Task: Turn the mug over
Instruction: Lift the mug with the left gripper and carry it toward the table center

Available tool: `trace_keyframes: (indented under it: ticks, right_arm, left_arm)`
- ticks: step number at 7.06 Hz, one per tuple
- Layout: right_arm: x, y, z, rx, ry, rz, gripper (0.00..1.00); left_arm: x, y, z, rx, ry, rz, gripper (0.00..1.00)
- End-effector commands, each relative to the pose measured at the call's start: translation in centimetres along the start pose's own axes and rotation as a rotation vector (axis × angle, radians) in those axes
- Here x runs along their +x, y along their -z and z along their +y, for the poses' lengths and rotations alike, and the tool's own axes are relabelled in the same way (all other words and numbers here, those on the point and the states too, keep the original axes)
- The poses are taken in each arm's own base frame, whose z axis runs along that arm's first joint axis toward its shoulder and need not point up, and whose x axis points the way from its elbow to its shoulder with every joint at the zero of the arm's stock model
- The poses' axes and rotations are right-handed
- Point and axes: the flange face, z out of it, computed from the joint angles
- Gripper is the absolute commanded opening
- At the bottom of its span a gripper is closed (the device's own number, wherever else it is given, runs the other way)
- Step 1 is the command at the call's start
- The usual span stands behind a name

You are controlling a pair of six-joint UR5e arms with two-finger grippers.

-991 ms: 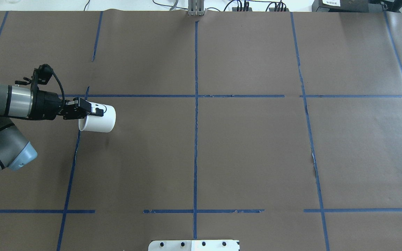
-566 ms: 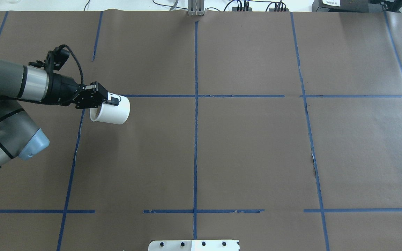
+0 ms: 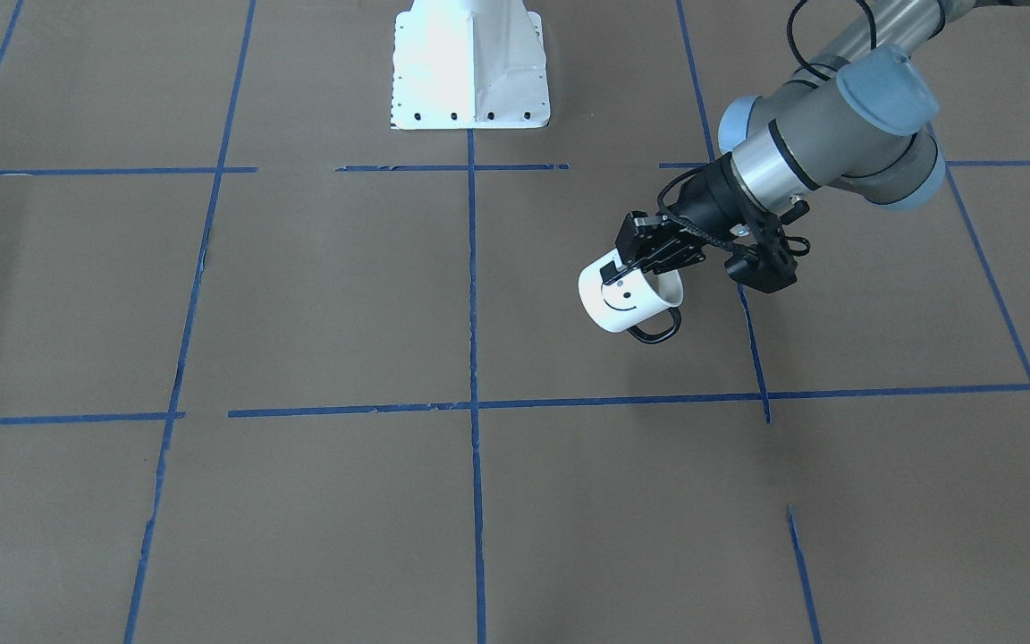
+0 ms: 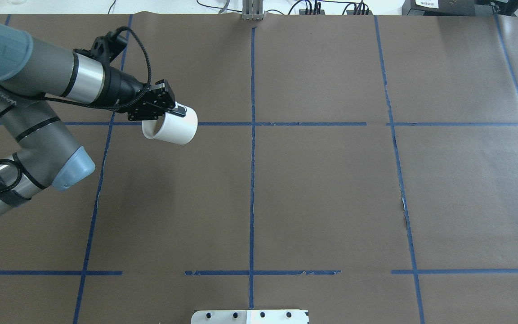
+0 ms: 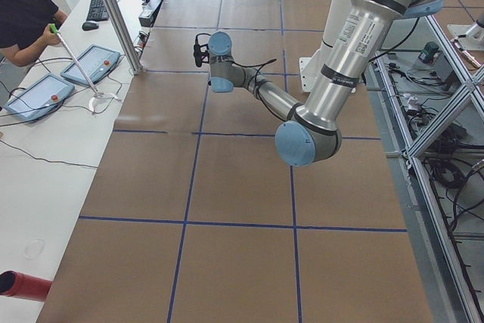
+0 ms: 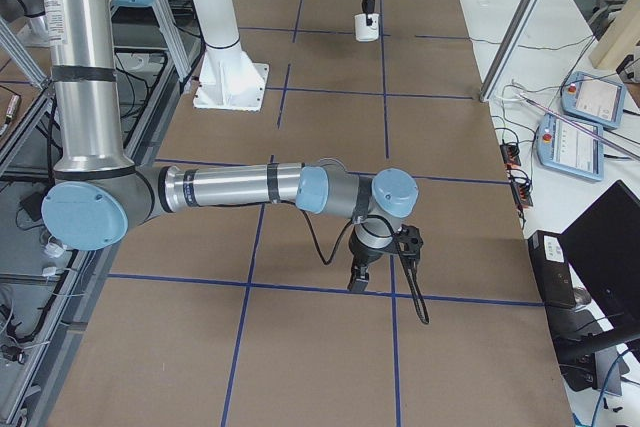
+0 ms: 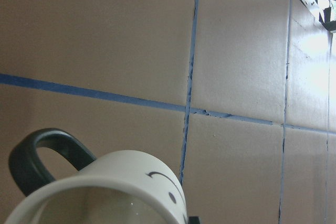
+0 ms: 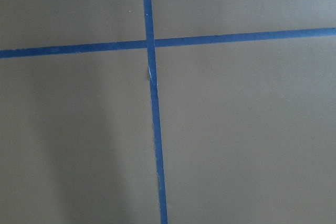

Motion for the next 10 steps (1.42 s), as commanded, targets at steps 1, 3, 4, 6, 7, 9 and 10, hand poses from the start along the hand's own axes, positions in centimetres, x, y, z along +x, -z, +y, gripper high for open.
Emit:
trace_keyframes:
  ticks: [1,3,4,6,7,9,10]
  right_arm:
    - [0.0,0.0,0.0,0.0,0.0,0.0,1.0]
    - [0.0,0.0,0.0,0.0,0.0,0.0,1.0]
    - [0.0,0.0,0.0,0.0,0.0,0.0,1.0]
    - [0.0,0.0,0.0,0.0,0.0,0.0,1.0]
    - [0.0,0.0,0.0,0.0,0.0,0.0,1.0]
    - [0.0,0.0,0.0,0.0,0.0,0.0,1.0]
    - [0.0,0.0,0.0,0.0,0.0,0.0,1.0]
  left_arm:
    - [6.4,-2.3,0.0,0.06,-0.035,-0.106,0.0]
    - [11.0,-5.7,1.4,0.09,-0.08,-0.251,0.0]
    - [12.1,-7.8,2.9,0.083,-0.096,-0.316,0.0]
    - [14.8,-12.8,6.8,0.012,-0.138,-0.46,0.0]
    - [15.8,-15.5,6.8,-0.013,-0.134,-0.519,0.0]
    - [16.5,-19.5,7.4,-0.048,-0.122,-0.572,0.0]
    - [17.3,-20.9,7.6,-0.05,-0.114,-0.61,0.0]
